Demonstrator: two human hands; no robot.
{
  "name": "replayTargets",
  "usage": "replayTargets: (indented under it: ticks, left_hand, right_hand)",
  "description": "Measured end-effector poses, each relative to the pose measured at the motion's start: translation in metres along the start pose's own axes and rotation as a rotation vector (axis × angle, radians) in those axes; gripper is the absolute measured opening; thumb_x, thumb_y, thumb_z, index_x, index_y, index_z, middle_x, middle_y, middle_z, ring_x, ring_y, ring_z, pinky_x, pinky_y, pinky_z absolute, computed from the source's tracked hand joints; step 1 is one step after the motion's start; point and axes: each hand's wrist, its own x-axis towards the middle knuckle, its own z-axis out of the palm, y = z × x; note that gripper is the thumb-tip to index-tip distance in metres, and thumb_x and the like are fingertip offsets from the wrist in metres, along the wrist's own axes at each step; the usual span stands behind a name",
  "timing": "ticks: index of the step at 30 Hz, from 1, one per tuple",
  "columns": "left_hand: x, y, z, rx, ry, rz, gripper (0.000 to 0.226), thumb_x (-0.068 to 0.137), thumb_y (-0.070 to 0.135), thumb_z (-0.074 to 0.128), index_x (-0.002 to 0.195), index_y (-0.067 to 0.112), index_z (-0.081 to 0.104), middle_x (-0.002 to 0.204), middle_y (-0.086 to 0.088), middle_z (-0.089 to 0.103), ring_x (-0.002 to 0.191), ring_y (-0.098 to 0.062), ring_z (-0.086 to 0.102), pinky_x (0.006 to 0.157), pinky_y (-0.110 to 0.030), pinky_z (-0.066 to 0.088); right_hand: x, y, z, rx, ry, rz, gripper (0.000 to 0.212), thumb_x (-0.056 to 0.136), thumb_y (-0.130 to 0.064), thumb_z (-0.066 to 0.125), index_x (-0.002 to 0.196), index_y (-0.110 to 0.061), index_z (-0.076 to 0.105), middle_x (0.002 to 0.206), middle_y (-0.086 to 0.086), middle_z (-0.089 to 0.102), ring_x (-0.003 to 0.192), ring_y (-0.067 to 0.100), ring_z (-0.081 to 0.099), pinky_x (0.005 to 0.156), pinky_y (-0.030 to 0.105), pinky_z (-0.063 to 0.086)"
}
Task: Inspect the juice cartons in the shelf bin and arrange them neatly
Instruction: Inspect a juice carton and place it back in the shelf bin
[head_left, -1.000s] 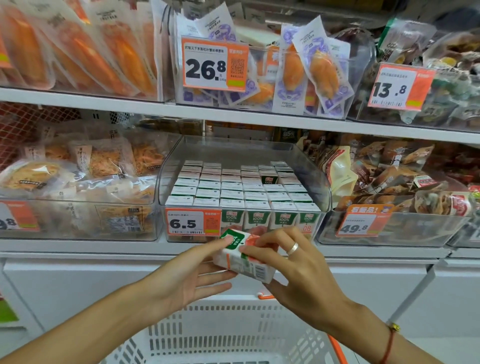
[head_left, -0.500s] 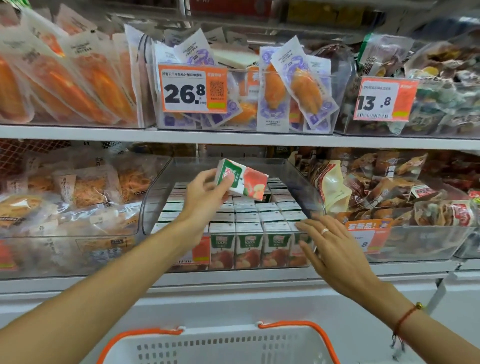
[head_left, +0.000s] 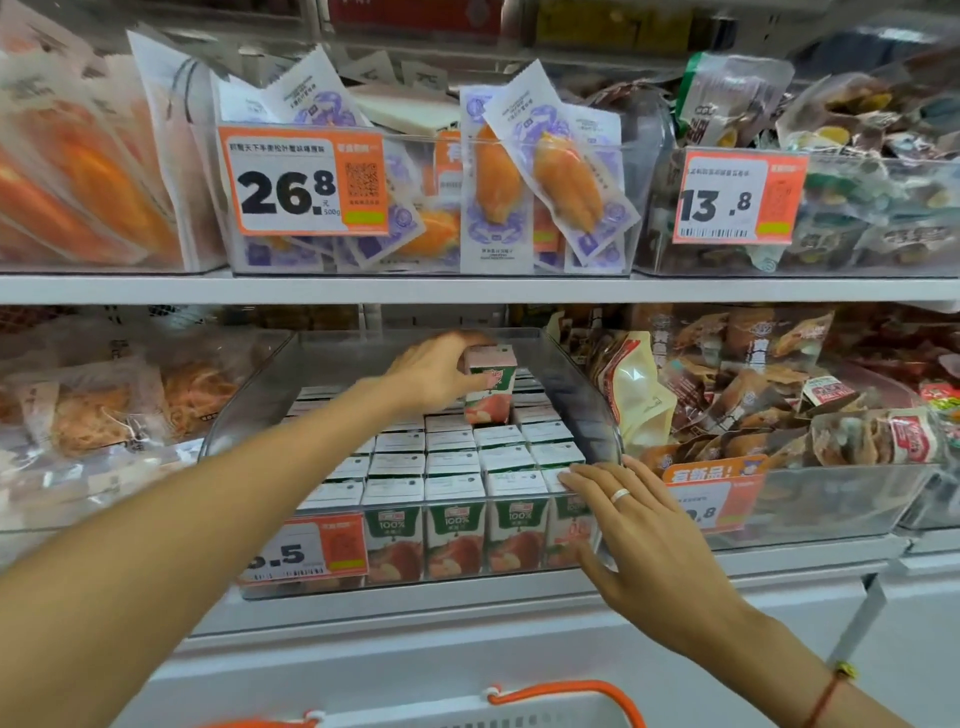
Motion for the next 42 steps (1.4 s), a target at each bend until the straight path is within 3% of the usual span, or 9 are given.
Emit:
replayTargets:
  ticks: [6,15,19,22,25,28,32,36,42]
  left_hand:
    - [0.021,0.014,-0.004,0.260,-0.128,0.086,0.051,0.094,0.040,0.060,0.142,0.029,0.045,0.134,-0.001,0.056,0.114,-0.024,0.054,0.084,-0.033,0.043]
    - [0.018,-0.004,0.021,-0.176,-0.182,-0.044,0.056,0.092,0.034,0.064,0.143,0.017,0.047,0.135,-0.003,0.058,0.119,-0.023,0.056,0.103,-0.035,0.044]
    - [0.009,-0.015,0.039,-0.143,-0.259,-0.007,0.054,0.095,0.028,0.061,0.144,0.013,0.045,0.146,-0.005,0.050,0.128,-0.023,0.051,0.108,-0.034,0.039]
    - [0.009,-0.019,0.046,-0.104,-0.288,-0.001,0.054,0.098,0.033,0.055,0.146,0.013,0.043,0.153,-0.005,0.041,0.139,-0.022,0.039,0.114,-0.032,0.030]
    - [0.011,-0.024,0.048,-0.029,-0.328,-0.005,0.051,0.100,0.047,0.044,0.144,0.020,0.047,0.151,-0.001,0.043,0.139,-0.022,0.039,0.115,-0.033,0.030]
    - [0.011,-0.029,0.051,0.080,-0.279,0.030,0.049,0.101,0.051,0.036,0.142,0.027,0.048,0.149,-0.001,0.046,0.139,-0.023,0.037,0.115,-0.034,0.029]
    - [0.014,-0.032,0.049,0.048,-0.282,0.056,0.042,0.103,0.040,0.040,0.141,0.025,0.050,0.147,0.000,0.049,0.134,-0.020,0.044,0.111,-0.030,0.032]
    - [0.024,-0.031,0.040,-0.027,-0.335,0.033,0.040,0.101,0.036,0.047,0.136,0.019,0.056,0.144,-0.001,0.052,0.130,-0.019,0.049,0.109,-0.030,0.033]
    - [0.047,-0.038,0.044,0.022,-0.205,0.021,0.033,0.097,0.032,0.056,0.127,0.018,0.062,0.137,-0.003,0.057,0.119,-0.022,0.055,0.104,-0.034,0.042]
  right_hand:
    - [0.000,-0.002,0.001,-0.001,0.017,0.011,0.059,0.070,-0.031,0.082,0.122,-0.013,0.063,0.118,0.000,0.067,0.109,0.020,0.064,0.110,0.040,0.028]
    - [-0.001,-0.002,0.001,0.002,-0.017,0.015,0.058,0.074,-0.035,0.078,0.125,-0.015,0.061,0.121,-0.002,0.065,0.112,0.018,0.062,0.111,0.037,0.027]
    - [0.001,0.002,0.000,0.060,0.033,0.000,0.041,0.084,-0.036,0.068,0.121,-0.019,0.061,0.120,-0.005,0.064,0.116,0.015,0.055,0.110,0.033,0.034]
    - [0.013,0.003,-0.004,0.106,0.088,-0.015,0.025,0.093,-0.035,0.052,0.107,-0.020,0.066,0.111,-0.004,0.066,0.109,0.016,0.056,0.098,0.032,0.045]
    - [0.025,-0.004,-0.002,0.177,0.029,-0.045,0.033,0.096,-0.037,0.042,0.108,-0.018,0.066,0.109,-0.003,0.066,0.102,0.015,0.059,0.084,0.029,0.052]
    - [0.028,-0.013,0.005,0.238,-0.069,-0.029,0.044,0.100,-0.044,0.031,0.123,-0.019,0.059,0.121,-0.004,0.062,0.110,0.014,0.057,0.092,0.028,0.047]
    - [0.030,-0.013,0.008,0.269,-0.139,-0.004,0.056,0.100,-0.051,0.017,0.135,-0.022,0.051,0.134,-0.005,0.055,0.121,0.012,0.050,0.101,0.027,0.039]
    - [0.034,-0.009,0.002,0.299,-0.128,-0.010,0.056,0.100,-0.049,0.020,0.132,-0.020,0.055,0.128,-0.004,0.058,0.115,0.011,0.053,0.096,0.028,0.043]
    - [0.033,-0.012,0.005,0.320,-0.126,0.008,0.053,0.102,-0.045,0.022,0.132,-0.019,0.056,0.128,-0.003,0.058,0.117,0.014,0.052,0.097,0.030,0.043]
